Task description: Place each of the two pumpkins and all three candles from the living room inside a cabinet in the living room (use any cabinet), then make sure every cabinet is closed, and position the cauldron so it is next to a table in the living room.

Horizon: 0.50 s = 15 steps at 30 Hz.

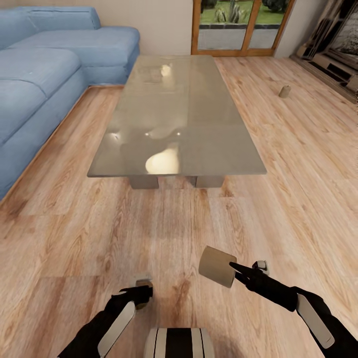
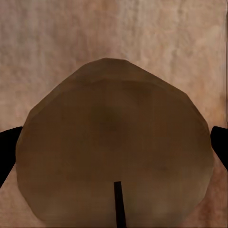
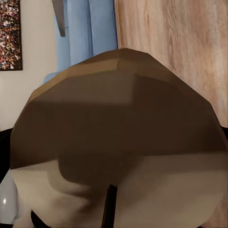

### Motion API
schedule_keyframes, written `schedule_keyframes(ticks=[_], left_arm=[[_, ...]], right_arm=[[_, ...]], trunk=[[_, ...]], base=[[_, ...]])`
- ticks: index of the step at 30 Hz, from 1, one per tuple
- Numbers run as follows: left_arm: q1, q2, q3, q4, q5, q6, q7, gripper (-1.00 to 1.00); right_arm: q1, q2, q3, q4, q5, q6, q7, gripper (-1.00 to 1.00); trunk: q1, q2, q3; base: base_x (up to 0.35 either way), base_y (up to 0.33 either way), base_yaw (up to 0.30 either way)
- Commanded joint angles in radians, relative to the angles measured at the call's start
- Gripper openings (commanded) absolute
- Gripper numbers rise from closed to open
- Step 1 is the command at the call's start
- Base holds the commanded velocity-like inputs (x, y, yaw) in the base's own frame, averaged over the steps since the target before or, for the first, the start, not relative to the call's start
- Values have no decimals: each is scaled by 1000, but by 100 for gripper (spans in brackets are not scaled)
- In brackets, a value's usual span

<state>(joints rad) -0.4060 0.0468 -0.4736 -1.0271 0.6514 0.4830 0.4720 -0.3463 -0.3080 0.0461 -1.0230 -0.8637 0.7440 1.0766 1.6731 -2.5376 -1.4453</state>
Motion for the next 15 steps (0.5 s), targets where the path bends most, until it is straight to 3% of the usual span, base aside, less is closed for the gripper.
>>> schedule_keyframes(ticks=[1, 3, 6, 7, 8, 15], left_arm=[[0, 11, 2, -20, 21, 4, 9, -100], [-1, 26, 26, -74, 27, 35, 8, -100], [-1, 37, 82, -135, 42, 139, 7, -100], [1, 40, 153, -193, 74, 225, 7, -100], [2, 40, 174, -209, 87, 247, 7, -100], [3, 41, 199, -227, 168, 271, 8, -100]], right_arm=[[0, -1, 2, 1, -7, 5, -1, -100], [0, 0, 2, 1, -7, 5, -2, -100], [0, -1, 1, 1, -8, 6, -2, -100], [0, -1, 2, 1, -6, 6, -6, -100], [0, -1, 3, 1, -5, 6, -11, -100], [0, -2, 0, 1, -6, 6, -22, -100]], trunk=[[-1, 0, 3], [-1, 0, 11], [-3, 1, 23], [-3, 1, 26], [-4, 2, 30], [-7, 3, 58]], base=[[0, 0, 0], [0, 0, 0], [0, 0, 0], [0, 0, 0], [0, 0, 0], [-47, 8, -6]])
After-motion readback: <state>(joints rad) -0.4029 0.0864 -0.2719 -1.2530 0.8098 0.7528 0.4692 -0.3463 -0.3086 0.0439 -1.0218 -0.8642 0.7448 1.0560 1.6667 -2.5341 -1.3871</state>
